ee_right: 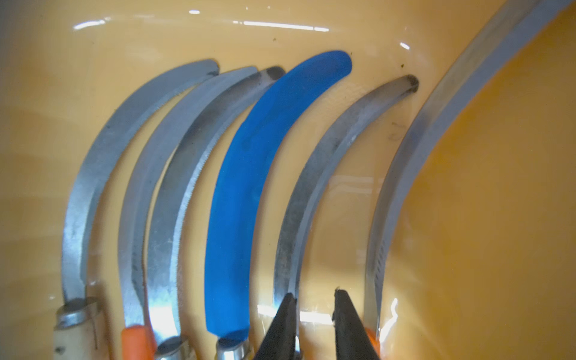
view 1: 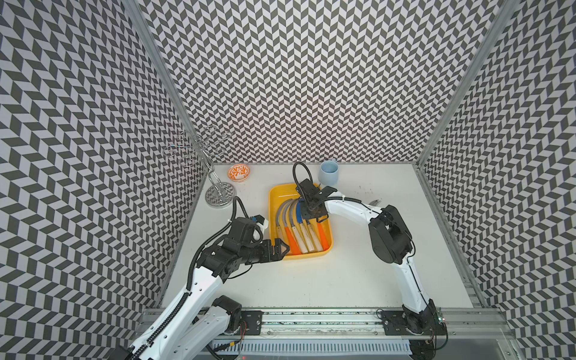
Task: Put small sickles into storage boxes
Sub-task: Adjust the sickle in the storage box.
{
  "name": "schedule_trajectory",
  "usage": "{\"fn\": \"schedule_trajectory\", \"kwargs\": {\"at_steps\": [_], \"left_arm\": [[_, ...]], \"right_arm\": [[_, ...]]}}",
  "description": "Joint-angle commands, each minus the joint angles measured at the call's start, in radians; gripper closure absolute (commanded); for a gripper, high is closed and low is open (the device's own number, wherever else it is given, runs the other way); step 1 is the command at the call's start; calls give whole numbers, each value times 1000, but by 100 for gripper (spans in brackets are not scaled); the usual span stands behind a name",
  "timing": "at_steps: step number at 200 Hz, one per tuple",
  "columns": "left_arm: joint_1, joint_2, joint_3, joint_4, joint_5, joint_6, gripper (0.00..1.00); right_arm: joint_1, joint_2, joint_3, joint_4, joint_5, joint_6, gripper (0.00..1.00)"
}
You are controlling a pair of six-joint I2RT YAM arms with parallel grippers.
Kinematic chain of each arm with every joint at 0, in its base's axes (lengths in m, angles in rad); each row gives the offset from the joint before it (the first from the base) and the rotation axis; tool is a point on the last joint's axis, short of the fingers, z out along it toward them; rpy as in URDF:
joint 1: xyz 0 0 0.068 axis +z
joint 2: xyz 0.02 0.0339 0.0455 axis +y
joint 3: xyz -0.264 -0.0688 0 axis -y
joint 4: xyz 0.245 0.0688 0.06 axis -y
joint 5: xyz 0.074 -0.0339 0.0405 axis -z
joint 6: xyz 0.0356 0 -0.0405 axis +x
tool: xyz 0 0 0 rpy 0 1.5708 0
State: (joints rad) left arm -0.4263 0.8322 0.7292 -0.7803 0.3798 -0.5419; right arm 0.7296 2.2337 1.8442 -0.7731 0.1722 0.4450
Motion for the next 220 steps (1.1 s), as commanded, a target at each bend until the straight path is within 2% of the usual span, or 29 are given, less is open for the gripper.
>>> {"fn": "schedule_trajectory", "kwargs": {"at_steps": [1, 32, 51, 96, 144, 220], "left_arm": [[7, 7, -11, 35, 16, 17, 0], [6, 17, -15, 49, 23, 16, 0], [7, 24, -11, 53, 22, 16, 0], [8, 27, -3, 48, 20, 18, 0], [11, 18, 0, 31, 12, 23, 0], [12, 34, 12, 41, 14, 26, 0]], "right_arm": [[1, -49, -28, -11, 75, 2, 74], [1, 2, -2, -74, 118, 5, 71], [1, 11, -19, -53, 102, 1, 67], [-5, 58, -37, -35, 64, -1, 66], [-6, 80, -62, -4, 25, -6, 66], [18, 57, -71, 21, -48, -13, 73]]}}
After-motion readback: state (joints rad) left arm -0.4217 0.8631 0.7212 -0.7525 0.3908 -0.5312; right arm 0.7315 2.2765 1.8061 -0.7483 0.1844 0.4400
